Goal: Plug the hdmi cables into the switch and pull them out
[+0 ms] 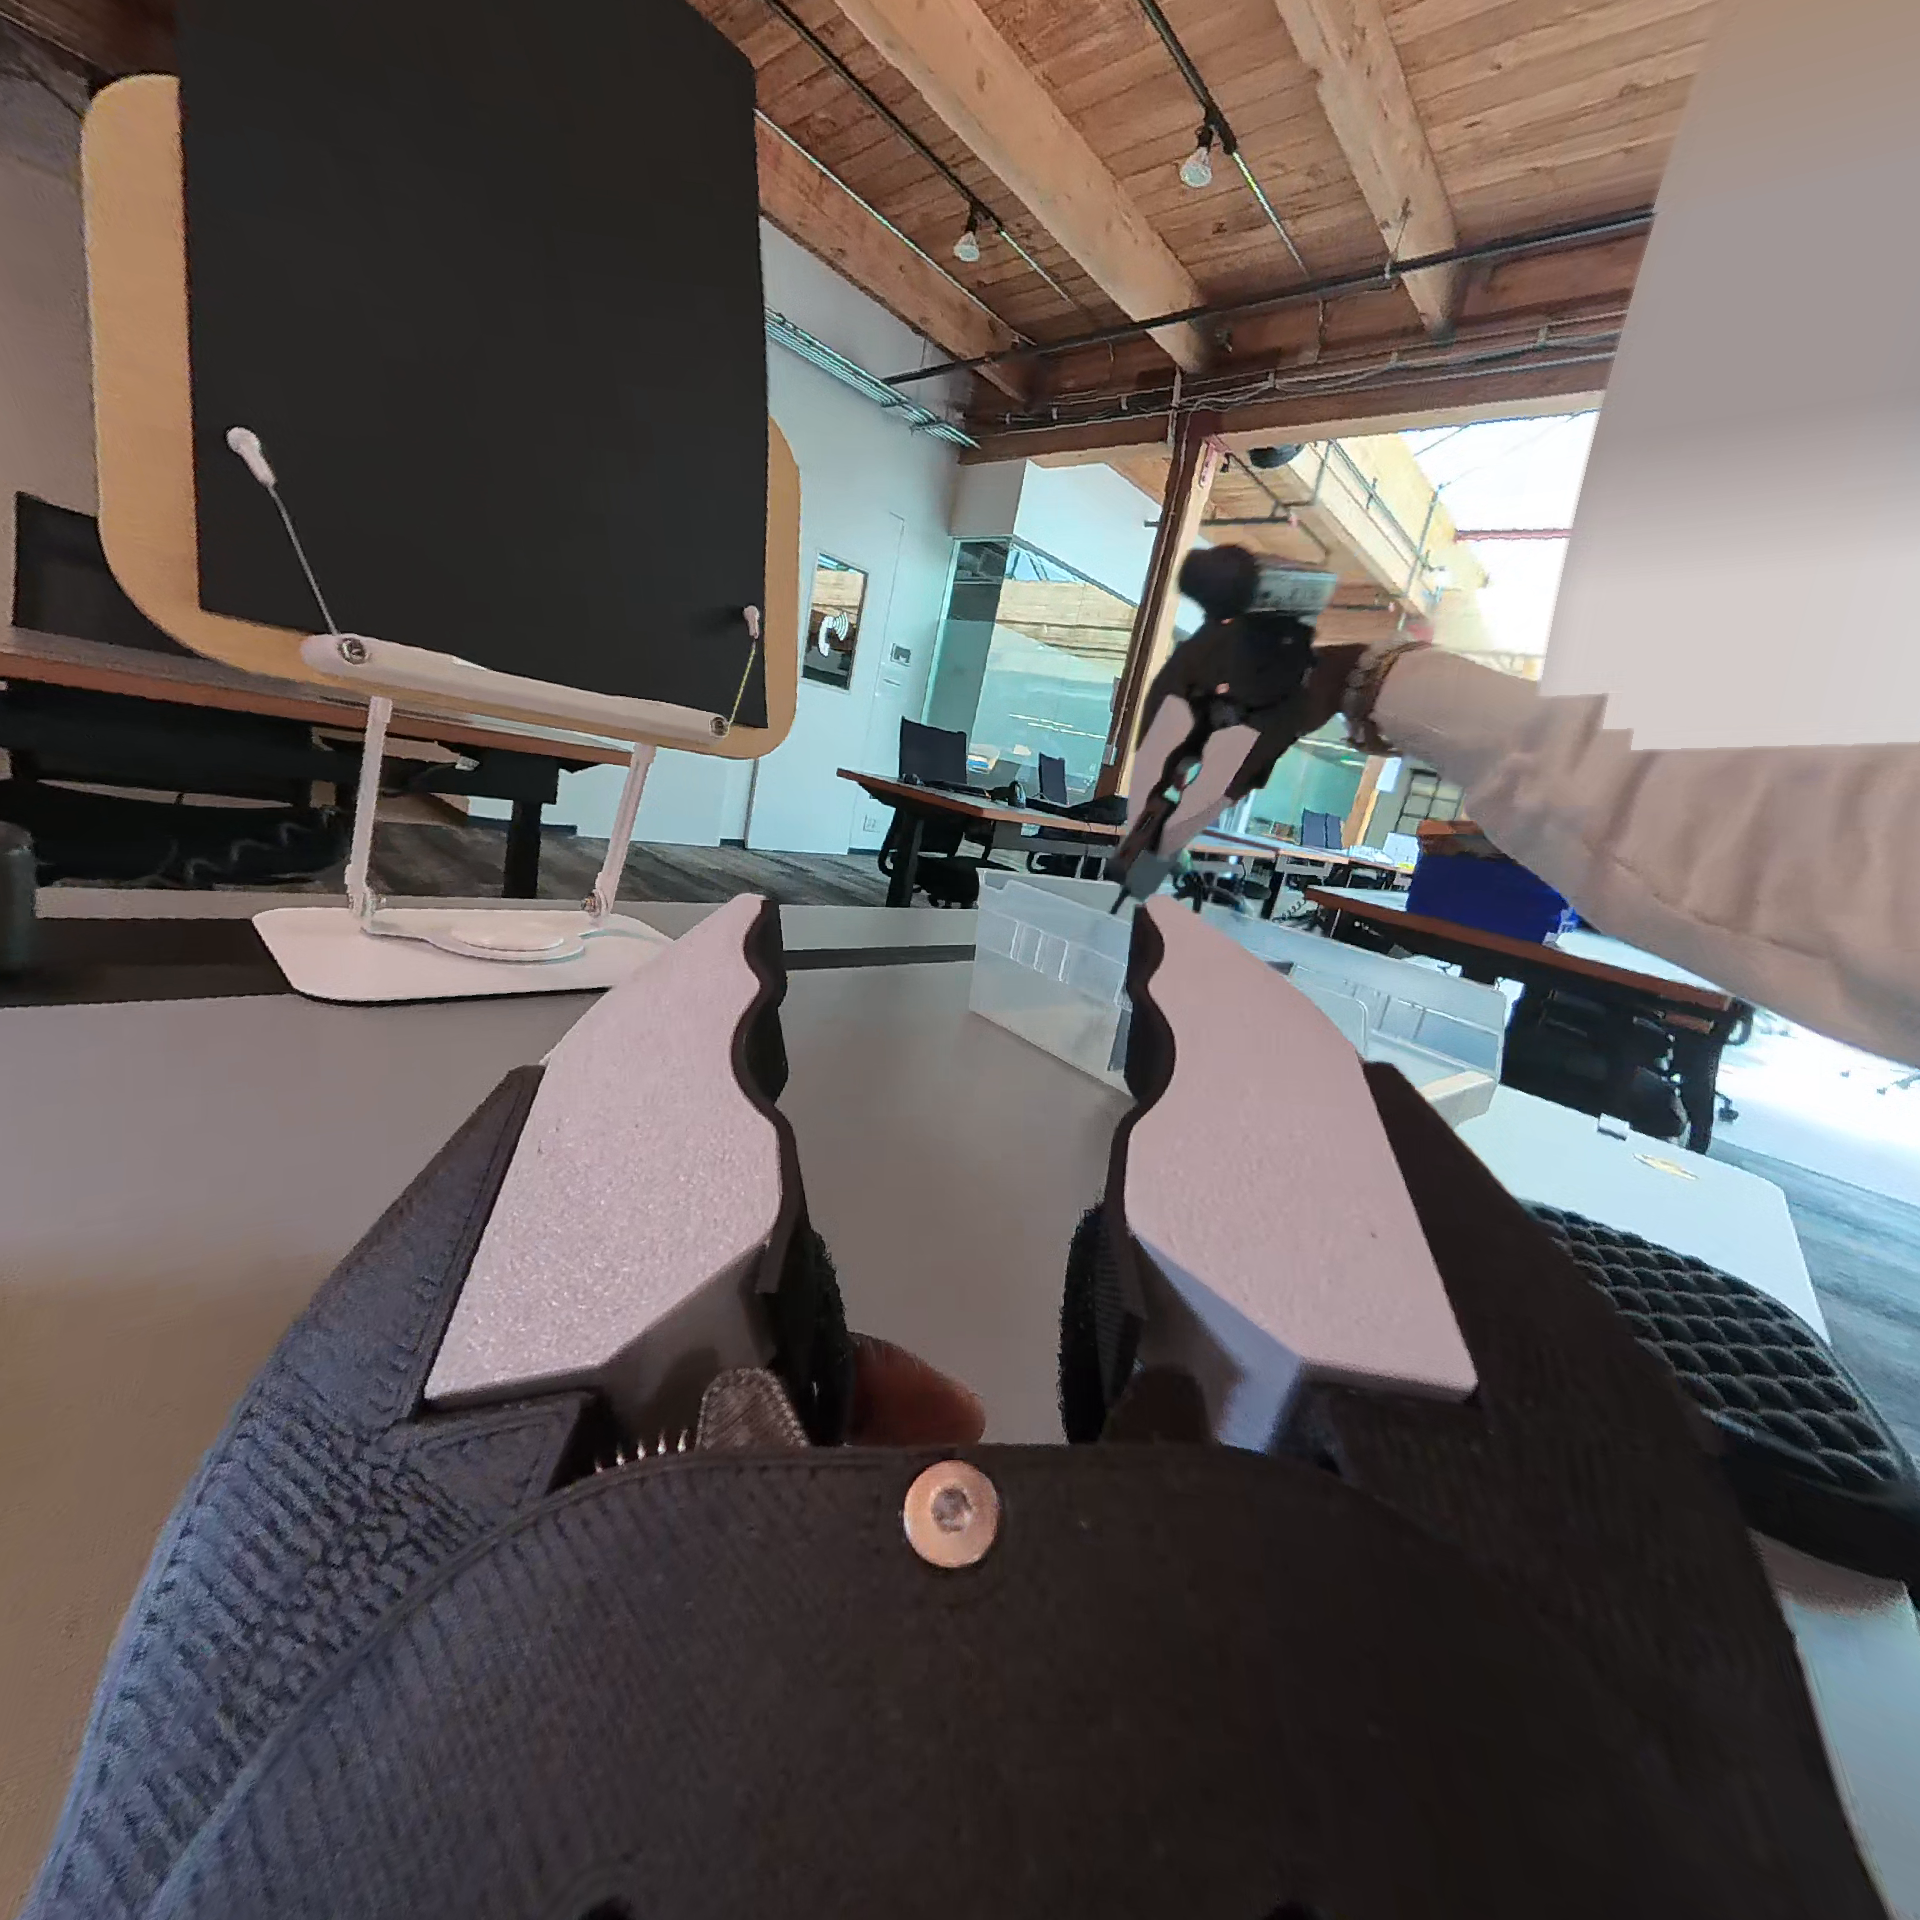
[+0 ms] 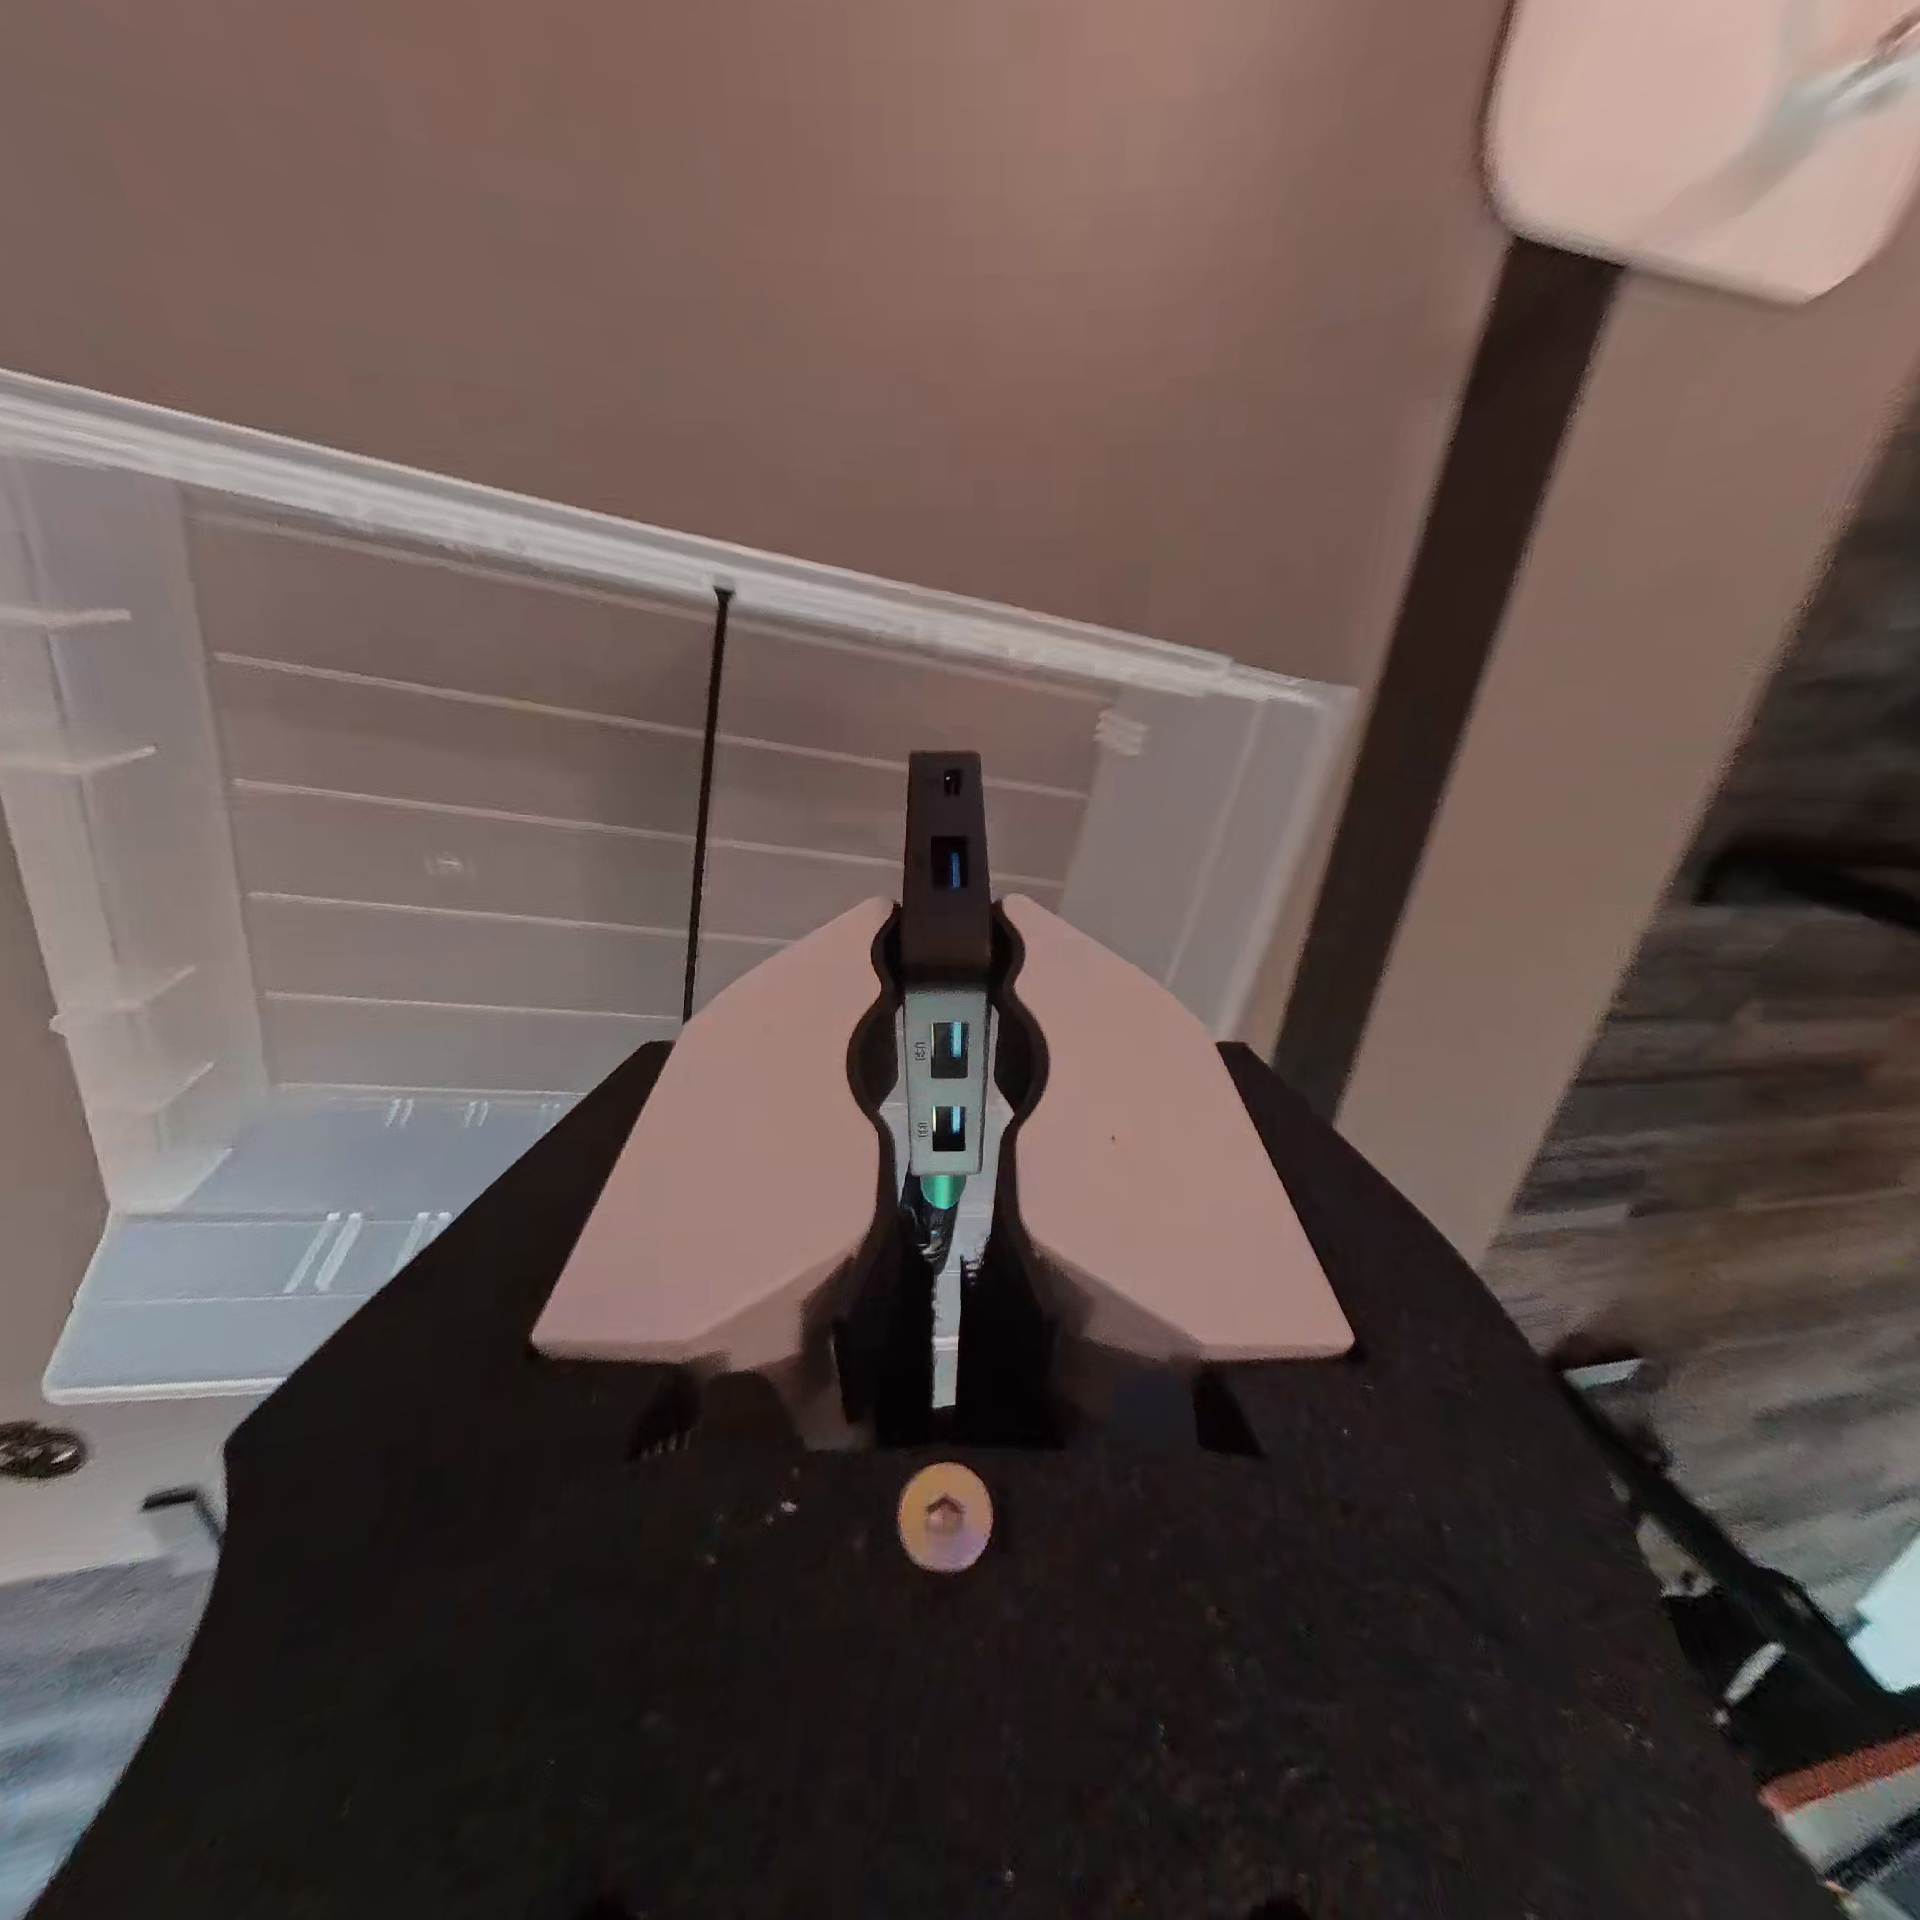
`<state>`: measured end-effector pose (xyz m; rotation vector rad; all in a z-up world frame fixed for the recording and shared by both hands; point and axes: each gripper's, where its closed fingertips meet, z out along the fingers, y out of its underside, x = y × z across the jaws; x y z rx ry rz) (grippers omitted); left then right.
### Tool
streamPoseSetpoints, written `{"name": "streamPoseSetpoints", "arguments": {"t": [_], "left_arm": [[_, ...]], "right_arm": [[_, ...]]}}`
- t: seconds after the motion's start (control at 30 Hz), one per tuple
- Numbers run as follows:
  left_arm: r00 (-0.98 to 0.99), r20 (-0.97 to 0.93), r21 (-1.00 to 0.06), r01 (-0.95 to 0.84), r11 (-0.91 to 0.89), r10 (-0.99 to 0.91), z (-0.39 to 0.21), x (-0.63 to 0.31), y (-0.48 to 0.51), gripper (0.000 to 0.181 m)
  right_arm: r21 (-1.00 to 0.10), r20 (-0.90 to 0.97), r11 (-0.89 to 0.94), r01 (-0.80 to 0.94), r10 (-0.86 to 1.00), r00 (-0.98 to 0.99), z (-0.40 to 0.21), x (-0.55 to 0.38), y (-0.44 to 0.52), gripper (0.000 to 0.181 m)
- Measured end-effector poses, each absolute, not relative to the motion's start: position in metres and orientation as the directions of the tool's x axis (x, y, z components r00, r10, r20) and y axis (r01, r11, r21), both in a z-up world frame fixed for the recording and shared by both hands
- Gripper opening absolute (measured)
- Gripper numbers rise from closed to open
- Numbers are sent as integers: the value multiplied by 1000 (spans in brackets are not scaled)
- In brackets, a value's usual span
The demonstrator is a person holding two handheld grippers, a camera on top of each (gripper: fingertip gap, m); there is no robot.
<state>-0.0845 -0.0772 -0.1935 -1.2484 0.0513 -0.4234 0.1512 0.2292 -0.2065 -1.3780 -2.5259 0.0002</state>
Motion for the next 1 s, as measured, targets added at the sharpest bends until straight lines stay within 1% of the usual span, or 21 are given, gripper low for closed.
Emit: {"name": "streamPoseSetpoints", "arguments": {"t": [0.03, 0.17, 0.23, 0.27, 0.3, 0.33, 0.4, 0.47, 0.53, 0.6, 0.63, 0.7, 0.73, 0.8, 0.87, 0.93, 0.97, 1.0], "left_arm": [[925, 169, -932, 263, 251, -341, -194, -82, -77, 63], [934, 84, -951, 179, 253, -347, -195, -71, -77, 63], [937, 51, -957, 144, 251, -347, -197, -67, -76, 63], [937, 41, -960, 134, 245, -348, -198, -66, -75, 63], [936, 35, -963, 126, 240, -351, -199, -64, -75, 63], [935, 30, -964, 121, 237, -354, -199, -63, -75, 63], [935, 30, -965, 119, 234, -353, -199, -63, -74, 63], [935, 33, -965, 121, 231, -354, -200, -63, -74, 63], [934, 29, -966, 118, 231, -355, -200, -62, -74, 63], [934, 17, -967, 106, 234, -356, -200, -61, -74, 63], [934, 10, -967, 99, 233, -357, -200, -60, -74, 63], [933, 0, -970, 87, 226, -359, -201, -58, -74, 63], [933, -2, -972, 82, 221, -359, -202, -58, -73, 63], [932, -8, -975, 74, 212, -362, -203, -56, -72, 63], [929, -20, -976, 61, 209, -369, -204, -53, -72, 63], [927, -40, -977, 42, 208, -374, -205, -50, -71, 63], [926, -49, -978, 32, 207, -374, -205, -49, -71, 63], [925, -58, -978, 23, 208, -374, -205, -48, -72, 63]], "right_arm": [[-109, 189, 532, 840, 840, -508, -218, 152, 232, 14], [-173, 104, 498, 850, 867, -487, -249, 138, 231, 14], [-171, 85, 458, 873, 889, -450, -258, 135, 234, 17], [-164, 117, 434, 886, 900, -419, -258, 134, 241, 32], [-187, 150, 413, 891, 908, -390, -255, 130, 246, 49], [-230, 177, 395, 889, 916, -361, -247, 126, 248, 61], [-328, 238, 359, 874, 926, -291, -224, 117, 253, 75], [-413, 296, 346, 843, 926, -235, -198, 114, 255, 79], [-452, 345, 356, 818, 915, -208, -176, 120, 252, 76], [-456, 330, 354, 817, 919, -214, -166, 137, 241, 60], [-447, 298, 336, 829, 930, -216, -168, 149, 234, 50], [-400, 210, 261, 878, 959, -189, -180, 178, 222, 40], [-374, 184, 226, 899, 969, -167, -189, 191, 219, 31], [-346, 155, 188, 919, 978, -141, -212, 209, 217, 28], [-343, 214, 207, 916, 967, -139, -231, 213, 225, 30], [-423, 266, 262, 868, 951, -158, -241, 197, 226, 35], [-449, 279, 282, 848, 946, -167, -245, 190, 226, 31], [-451, 267, 295, 842, 945, -188, -252, 186, 224, 23]]}}
